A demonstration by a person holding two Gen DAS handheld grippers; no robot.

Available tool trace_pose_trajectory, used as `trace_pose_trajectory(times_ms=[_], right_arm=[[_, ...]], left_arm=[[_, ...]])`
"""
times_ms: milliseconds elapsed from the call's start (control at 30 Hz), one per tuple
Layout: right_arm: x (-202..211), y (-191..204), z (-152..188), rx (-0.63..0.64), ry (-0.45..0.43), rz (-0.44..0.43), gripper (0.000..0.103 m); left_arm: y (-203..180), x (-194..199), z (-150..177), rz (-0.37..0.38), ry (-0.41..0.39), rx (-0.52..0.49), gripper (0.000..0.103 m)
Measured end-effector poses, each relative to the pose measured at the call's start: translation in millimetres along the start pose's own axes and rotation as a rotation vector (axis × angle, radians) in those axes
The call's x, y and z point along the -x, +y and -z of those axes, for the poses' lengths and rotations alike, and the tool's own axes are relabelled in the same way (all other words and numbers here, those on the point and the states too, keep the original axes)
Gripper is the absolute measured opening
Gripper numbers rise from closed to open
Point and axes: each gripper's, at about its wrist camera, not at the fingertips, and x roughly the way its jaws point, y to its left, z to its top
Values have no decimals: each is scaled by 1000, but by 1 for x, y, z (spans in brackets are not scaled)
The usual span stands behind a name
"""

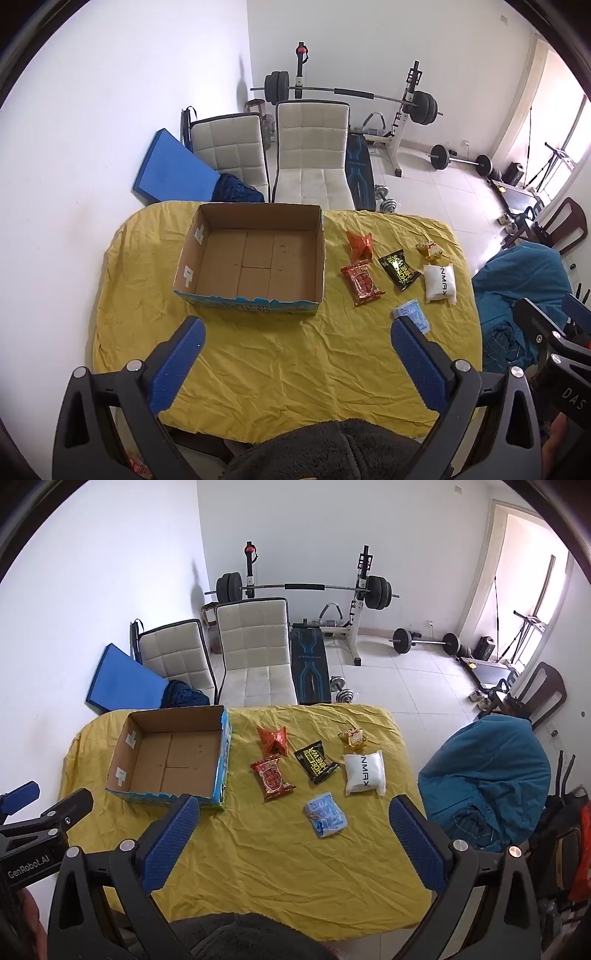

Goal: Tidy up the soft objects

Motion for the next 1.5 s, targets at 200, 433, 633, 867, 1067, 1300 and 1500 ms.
trace_pose_trajectory(times_ms=[200, 433, 633, 867, 1067, 1300, 1500], right_arm=[[1, -2, 2, -14, 1, 7, 103], [4, -6, 3, -27, 1, 18, 103], [3, -7, 4, -29, 3, 25, 103], [4, -7, 5, -29, 1, 28, 103], [3, -8, 5, -30, -1, 28, 103], [5, -7, 5, -31, -4, 33, 103], [6, -6, 3, -28, -5, 32, 103]], left_arm=[[-1, -1, 3, -4, -2, 2, 103], [-1, -2, 2, 0, -1, 3, 103], [-4, -2, 4, 8, 5, -2, 103], [-6, -2, 4, 7, 6, -6, 103], [-6, -2, 5, 7, 0, -1, 103], [-6, -2, 4, 14, 0, 1, 103], [-4, -2, 3, 12, 0, 3, 103]])
